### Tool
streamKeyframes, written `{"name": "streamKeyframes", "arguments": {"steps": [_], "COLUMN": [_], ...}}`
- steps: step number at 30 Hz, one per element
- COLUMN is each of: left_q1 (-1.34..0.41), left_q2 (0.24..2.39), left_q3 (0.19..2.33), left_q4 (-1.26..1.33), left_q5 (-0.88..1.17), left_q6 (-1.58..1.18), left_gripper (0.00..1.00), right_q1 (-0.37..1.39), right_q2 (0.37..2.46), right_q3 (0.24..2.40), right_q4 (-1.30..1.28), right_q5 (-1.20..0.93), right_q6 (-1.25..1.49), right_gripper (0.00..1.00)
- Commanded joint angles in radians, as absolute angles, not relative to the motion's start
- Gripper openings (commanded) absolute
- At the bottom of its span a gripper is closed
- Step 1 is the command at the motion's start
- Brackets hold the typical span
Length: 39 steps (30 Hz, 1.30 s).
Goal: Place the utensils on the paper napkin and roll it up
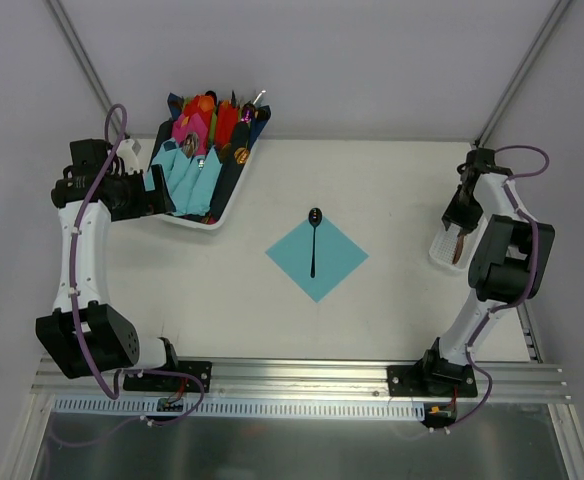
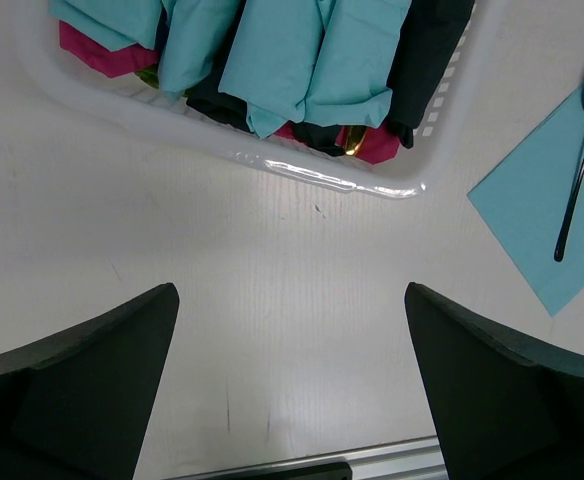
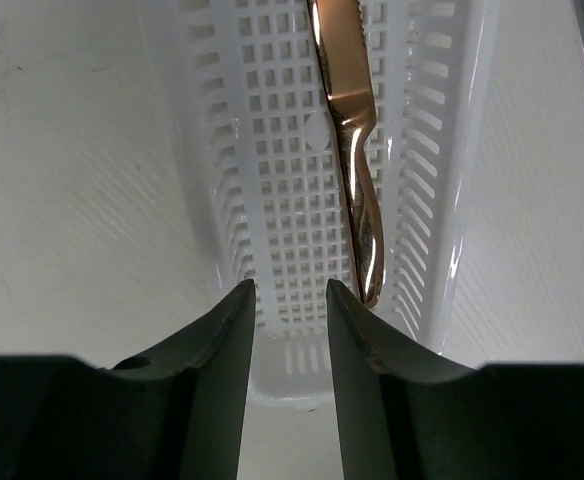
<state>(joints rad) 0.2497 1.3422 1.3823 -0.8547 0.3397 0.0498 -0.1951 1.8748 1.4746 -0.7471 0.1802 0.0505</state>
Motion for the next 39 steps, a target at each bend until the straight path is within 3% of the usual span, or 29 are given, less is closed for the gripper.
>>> {"name": "streamKeyframes", "arguments": {"steps": [1,20,39], "left_q1": [0.249,0.249,0.249], "left_q2": [1.370,1.390,1.407], "left_q3": [1.442,1.473,1.494], "left_q4": [-0.870,-0.900,-0.903], "left_q5": [0.383,0.402,0.376], "left_q6": [0.072,0.083,0.086], "left_gripper": [0.99,0.99,0.99], "right_q1": [-0.199,-0.265,-0.278], "right_q2": [1.882,1.894,1.968], "right_q3": [1.477,1.332,1.465], "right_q4": [-0.739,-0.617,-0.611], "right_q5": [0.227,0.178,0.176], "right_q6": [0.048,0.087,0.094], "right_gripper": [0.38,0.43,0.48]}}
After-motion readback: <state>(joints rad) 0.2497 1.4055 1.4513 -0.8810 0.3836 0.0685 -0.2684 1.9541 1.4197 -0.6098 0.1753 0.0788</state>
